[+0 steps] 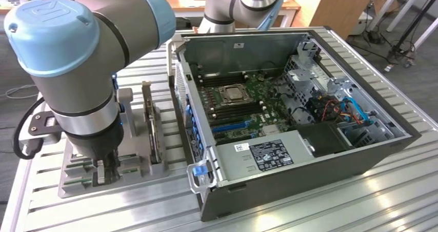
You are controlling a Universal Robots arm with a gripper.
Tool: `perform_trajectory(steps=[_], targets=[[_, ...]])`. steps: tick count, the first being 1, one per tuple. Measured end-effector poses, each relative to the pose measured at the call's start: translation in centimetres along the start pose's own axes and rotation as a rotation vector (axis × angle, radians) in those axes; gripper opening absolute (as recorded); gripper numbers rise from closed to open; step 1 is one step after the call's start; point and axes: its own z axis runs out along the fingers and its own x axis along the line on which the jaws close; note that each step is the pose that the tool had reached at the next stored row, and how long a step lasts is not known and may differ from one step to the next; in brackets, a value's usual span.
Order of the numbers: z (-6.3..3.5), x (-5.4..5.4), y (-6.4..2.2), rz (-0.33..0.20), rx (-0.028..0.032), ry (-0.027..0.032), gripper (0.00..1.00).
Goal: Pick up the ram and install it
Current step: 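Pick up the ram and move it above insertion slot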
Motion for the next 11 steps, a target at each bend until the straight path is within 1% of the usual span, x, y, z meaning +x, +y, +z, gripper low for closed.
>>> perform_trajectory(steps=[6, 11], targets=[[0.34, 0.0, -0.01, -0.001, -0.0011, 0.0001, 0.36], [0.36, 0.0, -0.01, -0.001, -0.0011, 0.0, 0.36]])
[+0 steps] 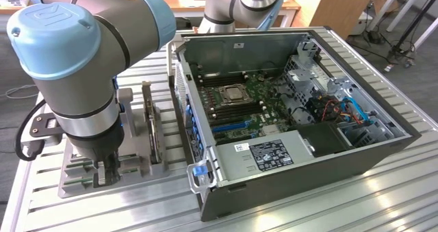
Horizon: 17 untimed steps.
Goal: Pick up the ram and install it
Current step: 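Pick up the ram and move it above insertion slot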
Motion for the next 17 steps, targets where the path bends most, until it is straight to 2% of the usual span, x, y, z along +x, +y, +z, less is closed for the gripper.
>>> perform_trajectory(steps=[7, 9, 10, 17], targets=[[0.0, 0.0, 0.0, 0.0, 0.0, 0.0, 0.36], [0.0, 0.0, 0.0, 0.0, 0.0, 0.0, 0.34], [0.0, 0.0, 0.0, 0.0, 0.0, 0.0, 0.27], [0.03, 0.0, 0.0, 0.0, 0.0001, -0.0001, 0.27]])
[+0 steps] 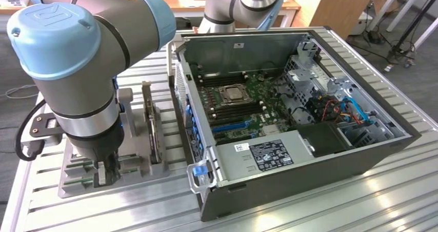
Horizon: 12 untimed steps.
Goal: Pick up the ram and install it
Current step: 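Pick up the ram and move it above insertion slot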
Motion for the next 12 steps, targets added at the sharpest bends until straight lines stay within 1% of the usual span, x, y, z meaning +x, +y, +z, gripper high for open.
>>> perform_trajectory(steps=[12], targets=[[0.15, 0.0, -0.01, 0.0, -0.0001, 0.0005, 0.27]])
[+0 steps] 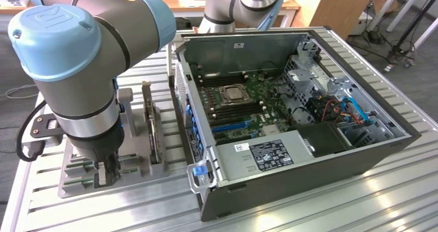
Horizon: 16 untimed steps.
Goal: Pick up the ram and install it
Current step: 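Pick up the ram and move it above insertion slot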
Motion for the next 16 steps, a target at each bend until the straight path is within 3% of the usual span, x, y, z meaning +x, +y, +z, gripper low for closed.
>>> perform_trajectory(steps=[7, 8, 16], targets=[[0.0, 0.0, 0.0, 0.0, 0.0, 0.0, 0.26], [0.0, 0.0, 0.0, 0.0, 0.0, 0.0, 0.19], [0.0, 0.0, 0.0, 0.0, 0.0, 0.0, 0.19]])
